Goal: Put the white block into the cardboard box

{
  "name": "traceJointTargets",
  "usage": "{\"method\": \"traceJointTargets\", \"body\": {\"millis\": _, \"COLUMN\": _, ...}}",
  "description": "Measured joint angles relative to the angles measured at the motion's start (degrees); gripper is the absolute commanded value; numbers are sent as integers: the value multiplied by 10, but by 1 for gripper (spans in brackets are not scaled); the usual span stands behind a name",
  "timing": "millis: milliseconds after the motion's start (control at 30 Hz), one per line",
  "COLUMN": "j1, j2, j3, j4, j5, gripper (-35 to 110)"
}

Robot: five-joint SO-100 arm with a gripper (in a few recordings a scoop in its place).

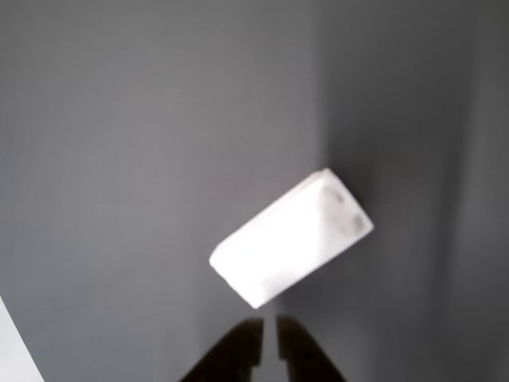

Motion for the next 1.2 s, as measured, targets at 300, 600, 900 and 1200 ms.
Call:
{"method": "traceJointTargets", "body": {"millis": 300, "j1": 0, "j2": -2, "j3": -13, "j4": 0, "j5": -75, "gripper": -2}}
{"method": "traceJointTargets", "body": {"millis": 600, "j1": 3, "j2": -6, "j3": -14, "j4": 0, "j5": -258, "gripper": -2}}
{"method": "traceJointTargets", "body": {"millis": 900, "j1": 17, "j2": -6, "j3": -14, "j4": 0, "j5": -448, "gripper": -2}}
{"method": "traceJointTargets", "body": {"millis": 1200, "j1": 23, "j2": -6, "j3": -14, "j4": -7, "j5": -495, "gripper": -2}}
